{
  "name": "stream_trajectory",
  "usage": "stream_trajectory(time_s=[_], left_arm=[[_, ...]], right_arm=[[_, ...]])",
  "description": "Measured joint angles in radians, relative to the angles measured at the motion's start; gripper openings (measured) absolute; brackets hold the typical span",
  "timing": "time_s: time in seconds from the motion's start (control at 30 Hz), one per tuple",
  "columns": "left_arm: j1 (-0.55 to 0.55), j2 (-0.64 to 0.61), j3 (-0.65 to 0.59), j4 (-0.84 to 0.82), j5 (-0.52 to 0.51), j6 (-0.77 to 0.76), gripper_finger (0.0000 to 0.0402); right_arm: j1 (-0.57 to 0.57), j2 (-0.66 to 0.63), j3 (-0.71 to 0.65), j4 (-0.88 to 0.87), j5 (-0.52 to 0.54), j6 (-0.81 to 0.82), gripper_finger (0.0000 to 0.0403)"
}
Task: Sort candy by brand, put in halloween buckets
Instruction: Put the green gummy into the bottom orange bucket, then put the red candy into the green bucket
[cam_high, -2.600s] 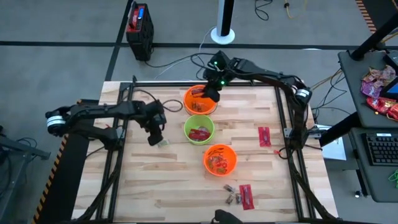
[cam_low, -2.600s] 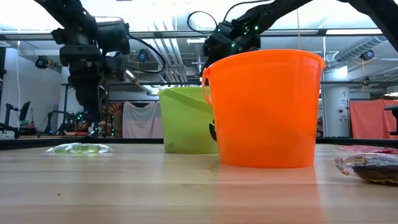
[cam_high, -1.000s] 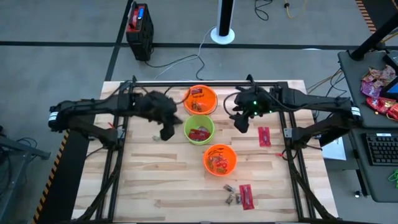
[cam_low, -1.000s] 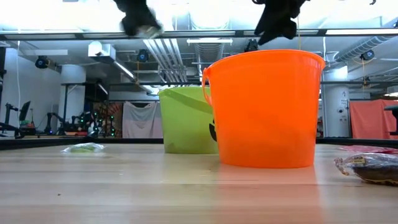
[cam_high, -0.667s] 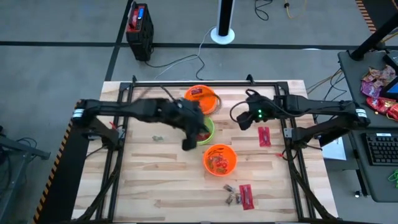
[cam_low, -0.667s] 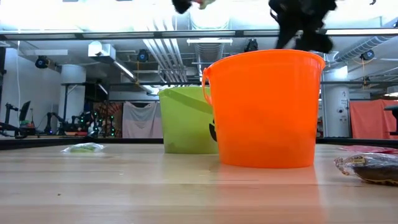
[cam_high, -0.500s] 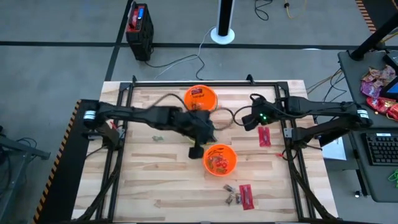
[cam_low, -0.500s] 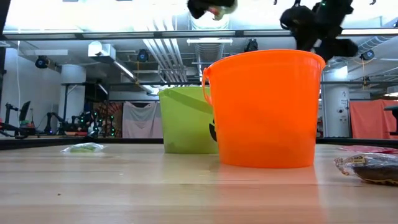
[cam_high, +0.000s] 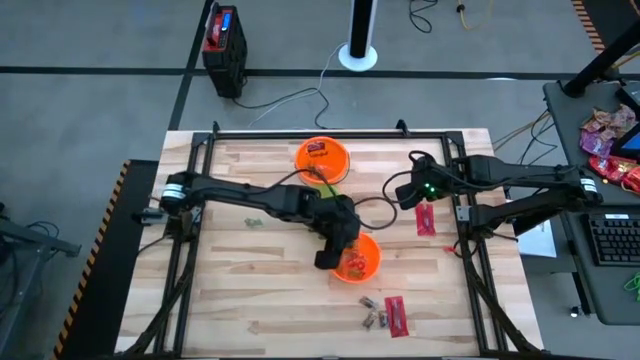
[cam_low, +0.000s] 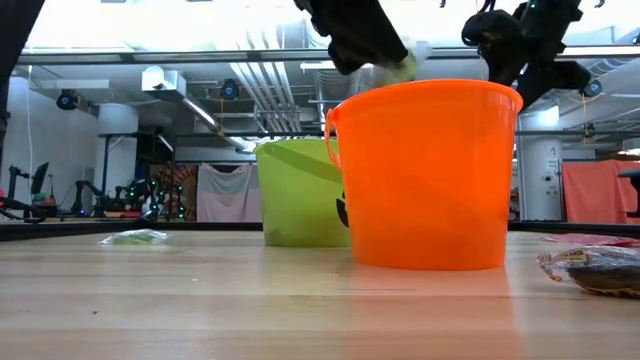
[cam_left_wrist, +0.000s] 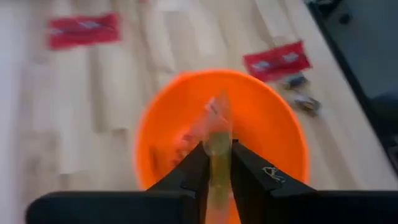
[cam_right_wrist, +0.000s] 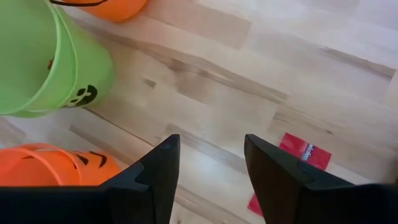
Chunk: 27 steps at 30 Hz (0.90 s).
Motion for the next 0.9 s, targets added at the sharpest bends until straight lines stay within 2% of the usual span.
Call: stream_trajectory(time_s=[0.2,0.37,0.43,0.57,0.73,0.9], left_arm=[[0.001,0.007,0.001,-0.016,0.001,-0.018,0.0105],[0.001,-0.043,0.045,-0.152,-0.015,-0.020,0.0140],[0.001,-0.086,0.067,-0.221,-0.047,-0.026,0.0145],[-0.001,-0.193,0.082,-0.323,-0.163,-0.046,0.0145],[-0.001,-0.379,0.085,-0.366,-0.346,-0.103,0.0139],[-0.001,-0.522,0.084,-0.433,-0.530,-0.126,0.0134]], right_arm=[[0.000,0.000,-0.022,-0.005,-0.003,0.051,0.0184],[-0.027,0.029,-0.093,-0.118,-0.061,0.132,0.0185],[-0.036,0.050,-0.143,-0.110,-0.089,0.139,0.0185],[-0.049,0.111,-0.257,-0.022,-0.158,0.140,0.0185],[-0.056,0.200,-0.356,0.003,-0.157,0.164,0.0185],[-0.059,0.243,-0.421,0.150,-0.189,0.151,0.0185]])
